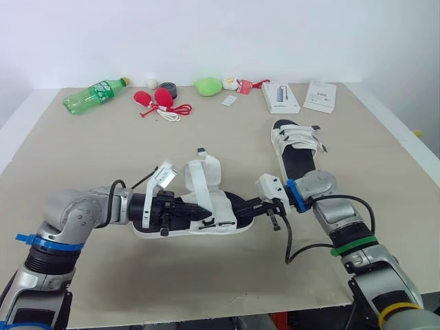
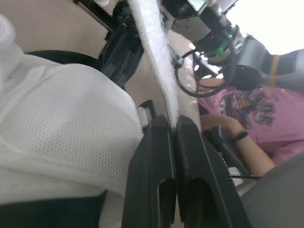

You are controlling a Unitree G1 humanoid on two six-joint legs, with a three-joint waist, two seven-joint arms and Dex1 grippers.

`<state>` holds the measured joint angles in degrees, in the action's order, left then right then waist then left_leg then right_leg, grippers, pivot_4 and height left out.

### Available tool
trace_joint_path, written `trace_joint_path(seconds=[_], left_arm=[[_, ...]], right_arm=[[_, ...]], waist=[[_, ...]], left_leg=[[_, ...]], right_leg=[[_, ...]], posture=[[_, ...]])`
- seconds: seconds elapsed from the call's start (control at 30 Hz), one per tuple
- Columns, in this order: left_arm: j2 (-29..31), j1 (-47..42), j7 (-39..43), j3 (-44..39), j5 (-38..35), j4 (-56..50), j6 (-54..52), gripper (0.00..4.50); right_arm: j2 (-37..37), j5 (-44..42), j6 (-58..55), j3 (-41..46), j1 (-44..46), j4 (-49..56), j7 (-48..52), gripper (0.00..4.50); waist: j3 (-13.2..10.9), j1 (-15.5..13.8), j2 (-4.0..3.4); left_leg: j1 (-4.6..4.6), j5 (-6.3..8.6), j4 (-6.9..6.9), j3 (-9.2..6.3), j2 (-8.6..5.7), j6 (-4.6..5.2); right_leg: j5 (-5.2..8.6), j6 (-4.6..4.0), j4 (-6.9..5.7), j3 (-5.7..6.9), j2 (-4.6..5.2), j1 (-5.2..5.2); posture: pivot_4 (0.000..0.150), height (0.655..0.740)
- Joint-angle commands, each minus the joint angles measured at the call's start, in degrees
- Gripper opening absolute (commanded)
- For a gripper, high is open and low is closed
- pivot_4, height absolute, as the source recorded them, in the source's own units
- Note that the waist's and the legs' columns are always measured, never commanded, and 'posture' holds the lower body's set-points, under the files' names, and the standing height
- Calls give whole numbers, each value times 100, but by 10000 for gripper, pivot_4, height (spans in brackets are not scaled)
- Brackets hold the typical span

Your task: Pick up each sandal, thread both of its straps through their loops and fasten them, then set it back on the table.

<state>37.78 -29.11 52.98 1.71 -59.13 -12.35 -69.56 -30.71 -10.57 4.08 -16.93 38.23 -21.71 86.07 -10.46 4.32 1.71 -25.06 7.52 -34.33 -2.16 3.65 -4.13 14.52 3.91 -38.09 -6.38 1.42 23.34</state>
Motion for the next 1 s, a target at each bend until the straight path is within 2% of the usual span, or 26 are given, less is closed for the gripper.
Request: trace_joint_path(seconds=[0.03, 0.37, 0.73, 1.0], left_arm=[[179, -8, 120, -187, -193, -152, -159, 1055], [200, 93, 170, 12, 20, -169, -101, 1055], [7, -144, 340, 517, 956, 62, 745, 1055], [299, 30, 846, 626, 802, -249, 554, 1055]], right_arm=[[-81, 47, -5, 10, -71, 57, 60, 0], [-87, 60, -4, -8, -50, 29, 88, 0], [-85, 70, 7, -18, -73, 18, 81, 0], [-89, 67, 11, -12, -91, 18, 69, 0]], waist=[[0, 0, 0], [0, 0, 0], [0, -1, 1], [0, 0, 0]], left_leg=[[0, 0, 0, 0, 0, 0], [0, 0, 0, -1, 0, -1], [0, 0, 0, -1, 0, -1], [0, 0, 0, -1, 0, -1]], right_leg=[[0, 0, 0, 0, 0, 0], [1, -1, 0, 0, 0, 0], [0, 0, 0, 0, 0, -1], [1, -1, 0, 0, 0, -1]], posture=[[1500, 7400], [1500, 7400], [1500, 7400], [1500, 7400]])
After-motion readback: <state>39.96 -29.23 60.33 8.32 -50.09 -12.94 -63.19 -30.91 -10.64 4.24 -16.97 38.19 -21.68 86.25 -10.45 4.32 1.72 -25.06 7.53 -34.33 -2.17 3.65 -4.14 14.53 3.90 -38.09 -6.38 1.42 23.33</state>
